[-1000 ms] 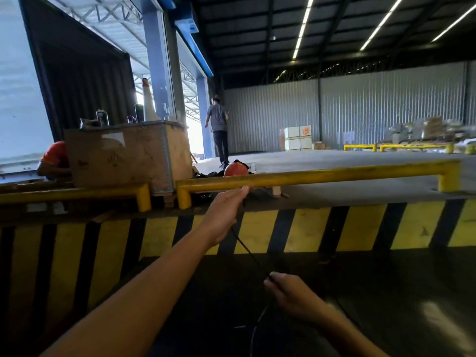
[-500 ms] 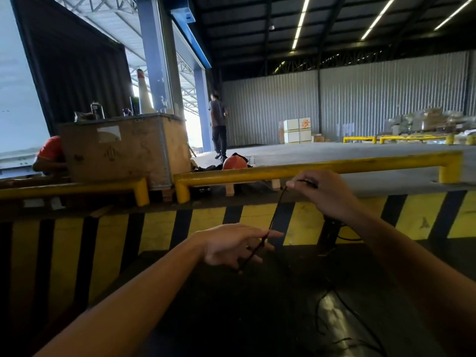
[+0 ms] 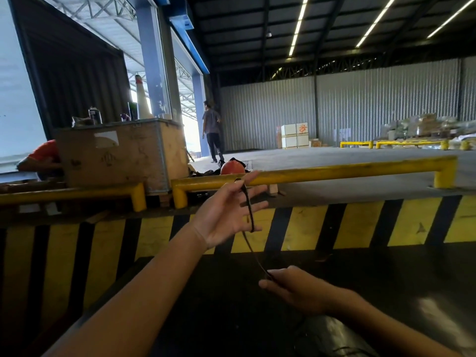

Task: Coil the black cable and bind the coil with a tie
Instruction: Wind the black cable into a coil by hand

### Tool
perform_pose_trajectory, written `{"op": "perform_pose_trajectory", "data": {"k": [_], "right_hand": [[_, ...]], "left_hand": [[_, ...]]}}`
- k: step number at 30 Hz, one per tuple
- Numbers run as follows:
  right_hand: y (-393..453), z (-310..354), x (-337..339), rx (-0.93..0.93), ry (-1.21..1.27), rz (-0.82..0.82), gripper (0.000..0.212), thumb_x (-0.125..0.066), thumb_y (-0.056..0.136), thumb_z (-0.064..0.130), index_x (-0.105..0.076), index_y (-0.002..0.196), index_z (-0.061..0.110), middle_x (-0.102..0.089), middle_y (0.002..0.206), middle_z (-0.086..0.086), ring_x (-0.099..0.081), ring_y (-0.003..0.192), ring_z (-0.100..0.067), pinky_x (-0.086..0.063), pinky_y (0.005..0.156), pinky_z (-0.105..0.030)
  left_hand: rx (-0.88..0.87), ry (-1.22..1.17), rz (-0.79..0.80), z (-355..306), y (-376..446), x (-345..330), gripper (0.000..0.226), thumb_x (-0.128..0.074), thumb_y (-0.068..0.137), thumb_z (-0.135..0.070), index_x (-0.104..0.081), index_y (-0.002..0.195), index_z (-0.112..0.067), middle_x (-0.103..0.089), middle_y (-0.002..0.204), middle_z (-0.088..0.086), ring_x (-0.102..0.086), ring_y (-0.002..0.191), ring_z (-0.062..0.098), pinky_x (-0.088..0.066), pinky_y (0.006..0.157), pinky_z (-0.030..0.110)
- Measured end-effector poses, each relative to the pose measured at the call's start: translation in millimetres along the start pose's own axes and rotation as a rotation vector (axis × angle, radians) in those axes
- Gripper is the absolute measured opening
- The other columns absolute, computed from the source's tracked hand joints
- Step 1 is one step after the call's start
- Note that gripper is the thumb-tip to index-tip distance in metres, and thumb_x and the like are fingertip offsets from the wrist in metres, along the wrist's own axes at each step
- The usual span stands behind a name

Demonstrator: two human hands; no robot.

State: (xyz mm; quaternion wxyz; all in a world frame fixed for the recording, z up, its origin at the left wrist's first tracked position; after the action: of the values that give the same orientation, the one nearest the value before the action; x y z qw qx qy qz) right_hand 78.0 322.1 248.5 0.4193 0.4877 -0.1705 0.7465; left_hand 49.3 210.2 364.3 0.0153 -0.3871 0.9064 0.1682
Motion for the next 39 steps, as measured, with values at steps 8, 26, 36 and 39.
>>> {"op": "perform_pose_trajectory", "data": {"k": [8,26,36,39], "right_hand": [[-37,0,128,0.056,-0.249,-0.288,0.025,-0.051,0.088,0.038,-0.065,0.088,0.018,-0.063,0.079,0.004,-0.057,0.076,-0.002,-0.045,0.067,-0.017],[-25,25,-14,-0.026,0.318,0.025,0.027,-0.037,0.094,0.044,-0.061,0.086,0.034,-0.059,0.077,0.018,-0.058,0.074,0.007,-0.043,0.072,-0.020],[-58,31,112,0.082,-0.236,-0.343,0.024,-0.047,0.091,0.036,-0.065,0.094,0.021,-0.066,0.087,0.001,-0.058,0.080,-0.003,-0.048,0.074,-0.024],[-53,46,154,0.148,-0.233,-0.572,0.025,-0.055,0.083,0.039,-0.069,0.086,0.019,-0.070,0.077,-0.001,-0.062,0.070,-0.009,-0.048,0.065,-0.028]], "left_hand": [[0.441,0.638,0.003,44,-28,35,0.030,-0.053,0.085,-0.045,-0.057,0.115,-0.044,-0.042,0.142,0.003,-0.038,0.131,0.032,-0.026,0.105,0.066],[0.140,-0.014,0.283,4,-11,-37,0.042,-0.046,0.091,-0.039,-0.051,0.133,-0.034,-0.054,0.138,0.006,-0.044,0.128,0.036,-0.043,0.093,0.063],[0.327,0.639,-0.073,33,-23,30,0.034,-0.049,0.087,-0.045,-0.053,0.121,-0.047,-0.040,0.144,0.002,-0.032,0.134,0.032,-0.022,0.107,0.063],[0.431,0.692,0.049,45,-19,7,0.037,-0.049,0.086,-0.047,-0.052,0.123,-0.047,-0.039,0.144,-0.001,-0.034,0.133,0.031,-0.030,0.103,0.056]]}}
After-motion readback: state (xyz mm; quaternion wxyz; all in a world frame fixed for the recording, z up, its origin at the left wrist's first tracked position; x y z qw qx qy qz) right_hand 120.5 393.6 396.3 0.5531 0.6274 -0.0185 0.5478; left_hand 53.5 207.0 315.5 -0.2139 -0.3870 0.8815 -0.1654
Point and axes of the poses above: each hand's wrist, its own y-axis towards the middle knuckle, its own x-axis out of the back of the hand, z = x × y, the point moved 6 cm from there along y, towards the middle knuckle
